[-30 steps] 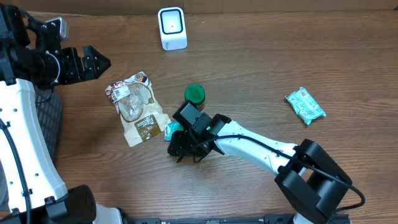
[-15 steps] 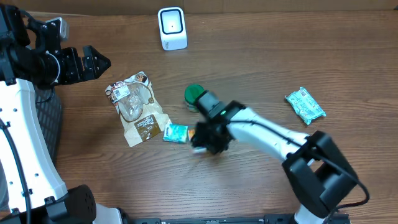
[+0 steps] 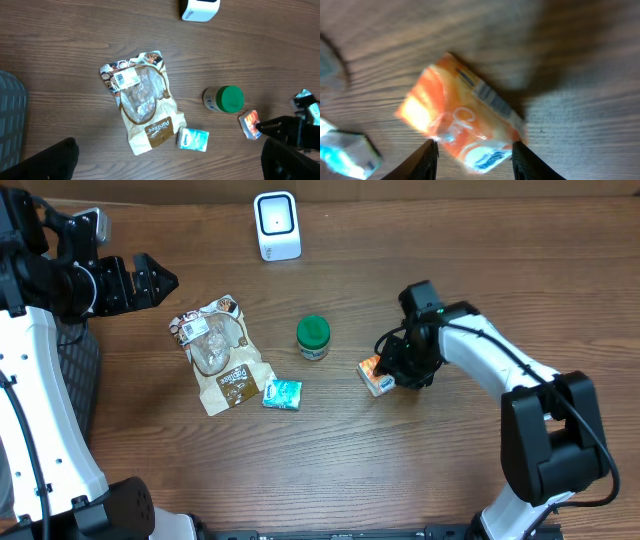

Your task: Scan the item barcode

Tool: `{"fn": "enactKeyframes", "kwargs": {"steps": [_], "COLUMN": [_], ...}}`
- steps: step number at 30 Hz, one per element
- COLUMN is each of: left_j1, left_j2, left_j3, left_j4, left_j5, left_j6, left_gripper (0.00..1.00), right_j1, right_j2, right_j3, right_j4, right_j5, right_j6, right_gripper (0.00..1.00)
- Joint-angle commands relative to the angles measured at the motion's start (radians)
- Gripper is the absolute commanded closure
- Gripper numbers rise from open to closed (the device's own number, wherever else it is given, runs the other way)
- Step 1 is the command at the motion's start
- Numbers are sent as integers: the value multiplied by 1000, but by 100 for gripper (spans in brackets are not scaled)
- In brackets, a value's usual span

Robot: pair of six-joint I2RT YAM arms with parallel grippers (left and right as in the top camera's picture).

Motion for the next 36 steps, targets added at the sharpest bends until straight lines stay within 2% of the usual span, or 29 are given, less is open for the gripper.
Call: {"fn": "enactKeyframes", "kwargs": {"steps": [1,13,20,25,32,36], "left_j1": [1,1,1,1,1,1], "left_j2": [-11,-11,-11,-11,-11,-11], "left_j3": [13,13,13,13,13,13], "left_j4": [2,2,2,2,2,2], "left_j5": [10,10,10,10,10,10], "left_j6": [20,20,20,20,20,20], "left_gripper": [0,0,0,0,1,0], "right_j1": [22,200,143,77,-40,-62], "right_j2": [0,0,0,0,0,0], "right_j3": [115,8,-50,-50,-50,-27], "right_j4": [-20,-10,-18,2,213,256], "right_j5": [-50,-42,48,220,267,180], "right_j6": [-162,-51,-29,-31,-238,-323], "right_gripper": [54,58,58,58,59,59]}}
